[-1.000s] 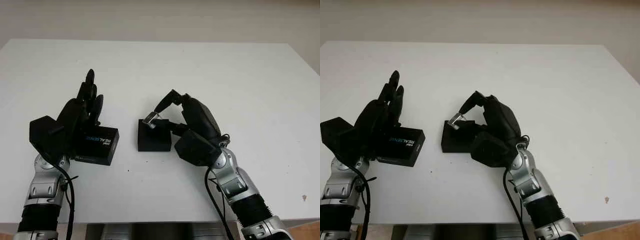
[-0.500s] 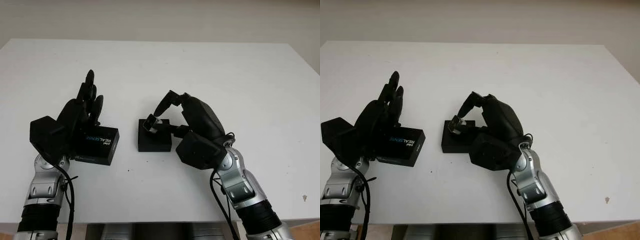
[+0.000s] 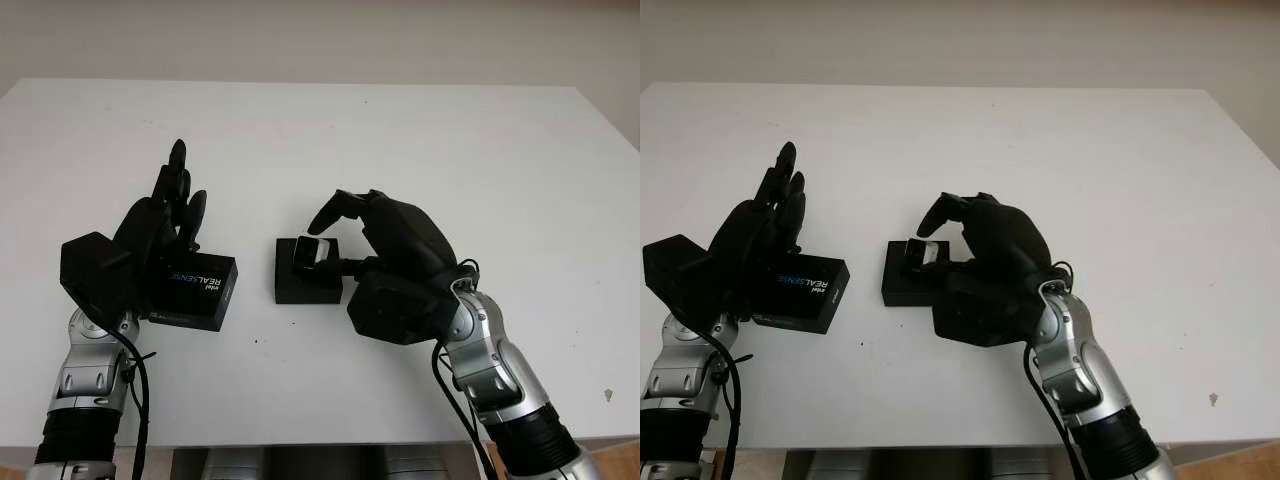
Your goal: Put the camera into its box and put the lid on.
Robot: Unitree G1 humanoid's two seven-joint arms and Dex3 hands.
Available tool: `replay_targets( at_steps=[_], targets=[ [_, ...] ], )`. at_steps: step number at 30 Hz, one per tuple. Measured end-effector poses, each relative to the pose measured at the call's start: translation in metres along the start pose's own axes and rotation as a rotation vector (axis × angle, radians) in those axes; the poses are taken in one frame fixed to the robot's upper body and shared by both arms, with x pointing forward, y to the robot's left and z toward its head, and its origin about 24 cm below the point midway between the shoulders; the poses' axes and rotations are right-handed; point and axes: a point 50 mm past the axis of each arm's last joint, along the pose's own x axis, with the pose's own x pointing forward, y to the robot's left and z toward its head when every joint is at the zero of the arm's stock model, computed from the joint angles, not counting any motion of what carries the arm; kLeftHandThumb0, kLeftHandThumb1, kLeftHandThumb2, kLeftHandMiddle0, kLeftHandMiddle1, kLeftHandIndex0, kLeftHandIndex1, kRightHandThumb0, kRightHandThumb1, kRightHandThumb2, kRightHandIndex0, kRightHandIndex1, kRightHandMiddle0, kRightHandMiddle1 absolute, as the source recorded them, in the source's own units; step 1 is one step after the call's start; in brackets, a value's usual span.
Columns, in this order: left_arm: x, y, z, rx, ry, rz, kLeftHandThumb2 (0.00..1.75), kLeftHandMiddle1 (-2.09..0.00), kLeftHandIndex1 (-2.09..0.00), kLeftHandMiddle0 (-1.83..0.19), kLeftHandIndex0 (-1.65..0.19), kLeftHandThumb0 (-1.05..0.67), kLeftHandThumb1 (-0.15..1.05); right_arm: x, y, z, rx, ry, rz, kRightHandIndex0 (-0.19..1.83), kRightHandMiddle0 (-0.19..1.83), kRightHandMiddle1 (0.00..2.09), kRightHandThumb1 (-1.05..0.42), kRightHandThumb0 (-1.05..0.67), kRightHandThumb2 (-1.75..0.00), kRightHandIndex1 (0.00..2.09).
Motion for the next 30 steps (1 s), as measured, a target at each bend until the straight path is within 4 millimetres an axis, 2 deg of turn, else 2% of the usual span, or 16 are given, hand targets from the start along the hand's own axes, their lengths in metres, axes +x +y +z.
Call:
replay_targets(
  at_steps=[19, 24, 30],
  targets=[
    [0.0, 0.0, 0.0, 0.0, 0.003, 0.003, 0.56, 0.0, 0.0, 0.19, 0.19, -0.91, 1.05, 0.0, 0.0, -0.001, -0.036, 0.006, 0.039, 0.19, 0.28, 0.89, -0.9, -0.5, -0.05, 0.4],
    [0.0, 0.0, -0.001, -0.002, 0.009, 0.002, 0.57, 0.0, 0.0, 0.19, 0.19, -0.89, 1.05, 0.009, -0.019, 0.003, -0.086, -0.06, 0.065, 0.22, 0.37, 0.61, -0.89, -0.49, -0.05, 0.24],
    [0.0, -0.001, 0.001, -0.003, -0.007, -0.016, 0.58, 0.0, 0.0, 0.19, 0.19, -0.87, 1.05, 0.028, -0.042, 0.008, -0.191, -0.157, 0.093, 0.25, 0.44, 0.51, -0.86, -0.52, -0.04, 0.17]
  ],
)
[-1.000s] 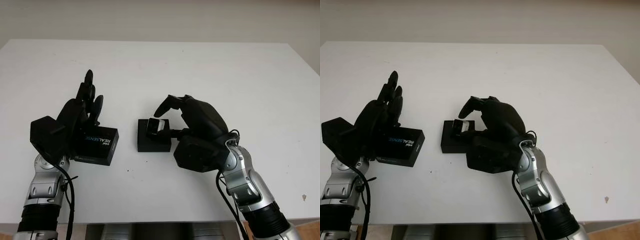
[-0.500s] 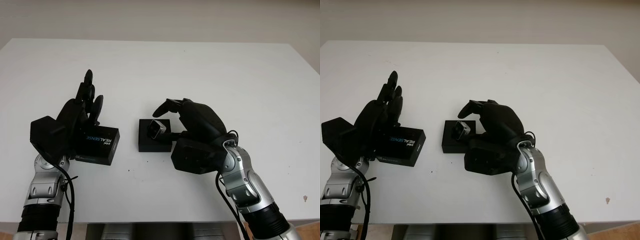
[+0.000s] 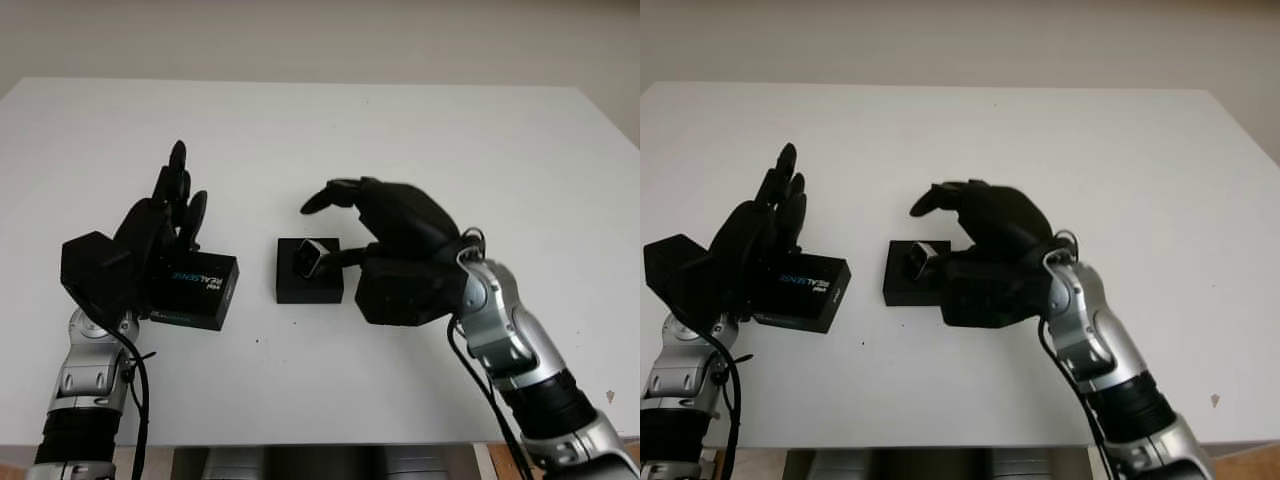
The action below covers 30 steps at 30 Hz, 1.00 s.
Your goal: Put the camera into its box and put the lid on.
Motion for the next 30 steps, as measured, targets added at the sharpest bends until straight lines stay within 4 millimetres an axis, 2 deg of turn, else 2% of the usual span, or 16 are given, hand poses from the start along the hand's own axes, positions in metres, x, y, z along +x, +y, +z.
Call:
replay_targets(
  at_steps=[14, 20, 30],
  targets=[
    [0.0, 0.001, 0.0, -0.008, -0.003, 0.014, 0.59, 0.0, 0.0, 0.19, 0.19, -0.85, 1.05, 0.021, -0.038, 0.026, -0.268, -0.139, 0.139, 0.23, 0.46, 0.46, -0.84, -0.61, -0.05, 0.11],
    [0.0, 0.001, 0.0, -0.007, -0.002, 0.02, 0.58, 0.0, 0.0, 0.19, 0.19, -0.86, 1.05, 0.024, -0.04, 0.036, -0.415, -0.17, 0.218, 0.25, 0.49, 0.47, -0.81, -0.71, -0.05, 0.1],
    [0.0, 0.0, 0.0, -0.008, -0.003, 0.013, 0.6, 0.0, 0.0, 0.19, 0.19, -0.85, 1.05, 0.021, -0.035, 0.048, -0.587, -0.21, 0.196, 0.31, 0.54, 0.5, -0.82, -0.81, -0.06, 0.11]
  ],
)
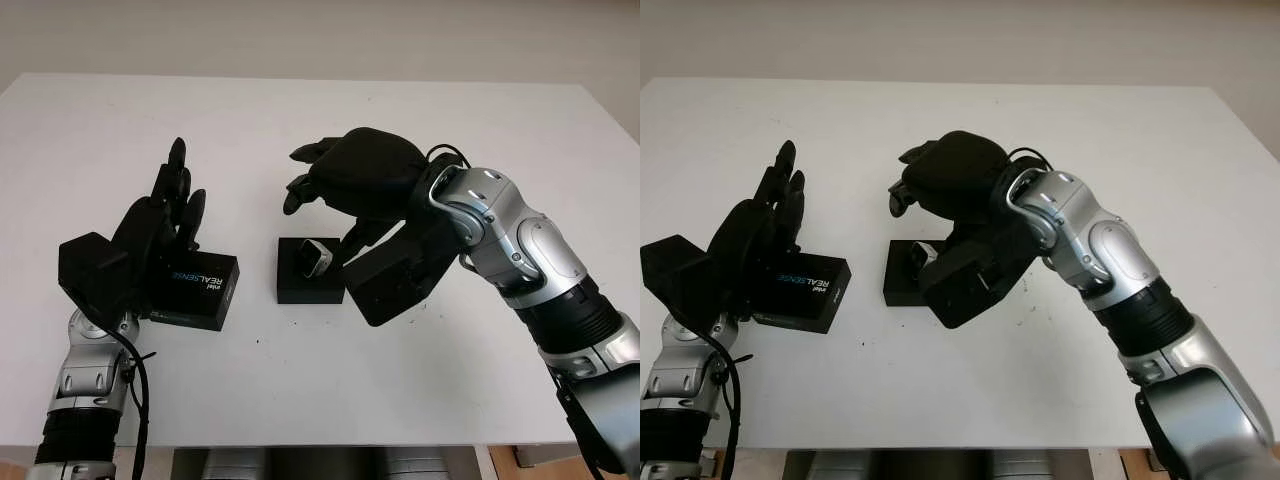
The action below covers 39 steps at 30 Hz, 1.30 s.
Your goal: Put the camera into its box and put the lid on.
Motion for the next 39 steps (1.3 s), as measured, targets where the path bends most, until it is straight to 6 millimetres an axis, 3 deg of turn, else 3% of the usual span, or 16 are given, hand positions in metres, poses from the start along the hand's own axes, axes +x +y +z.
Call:
replay_targets(
  at_steps=[17, 39],
  targets=[
    [0.0, 0.0, 0.0, 0.003, 0.0, 0.0, 0.58, 0.0, 0.0, 0.19, 0.19, -0.86, 1.05, 0.003, 0.022, 0.009, 0.027, -0.014, -0.046, 0.37, 0.42, 0.91, -0.86, -0.75, -0.06, 0.1],
    [0.0, 0.0, 0.0, 0.001, -0.003, 0.001, 0.58, 0.0, 0.0, 0.19, 0.19, -0.86, 1.05, 0.008, 0.036, 0.011, 0.027, -0.032, -0.035, 0.41, 0.41, 1.04, -0.86, -0.75, -0.05, 0.12]
  ],
)
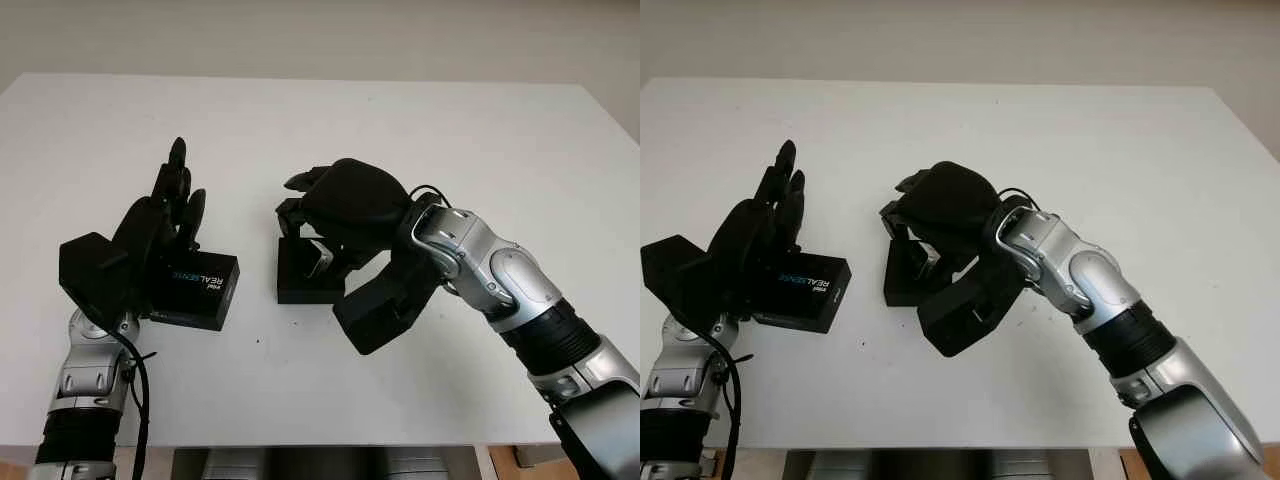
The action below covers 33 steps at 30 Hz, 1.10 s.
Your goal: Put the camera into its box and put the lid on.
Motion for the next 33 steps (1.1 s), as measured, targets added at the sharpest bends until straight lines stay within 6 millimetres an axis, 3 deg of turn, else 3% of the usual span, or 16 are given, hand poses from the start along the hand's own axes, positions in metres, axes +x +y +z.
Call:
replay_targets(
  at_steps=[12, 18, 33],
  targets=[
    [0.0, -0.0003, 0.0011, -0.003, -0.006, 0.0, 0.58, 0.0, 0.0, 0.19, 0.19, -0.85, 1.05, 0.002, 0.0048, 0.0007, -0.039, -0.002, -0.031, 0.46, 0.41, 1.25, -0.91, -0.63, -0.06, 0.16],
    [0.0, -0.0005, 0.0013, -0.003, -0.007, -0.004, 0.59, 0.0, 0.0, 0.19, 0.19, -0.86, 1.05, 0.0026, 0.0069, 0.0007, -0.043, 0.001, -0.056, 0.5, 0.5, 1.32, -0.93, -0.4, -0.05, 0.2],
    [-0.0001, -0.0006, 0.0016, -0.002, -0.007, -0.005, 0.59, 0.0, 0.0, 0.19, 0.19, -0.86, 1.05, 0.0027, 0.0079, 0.0021, -0.06, -0.015, -0.072, 0.53, 0.54, 1.36, -0.89, -0.43, -0.05, 0.27]
  ],
)
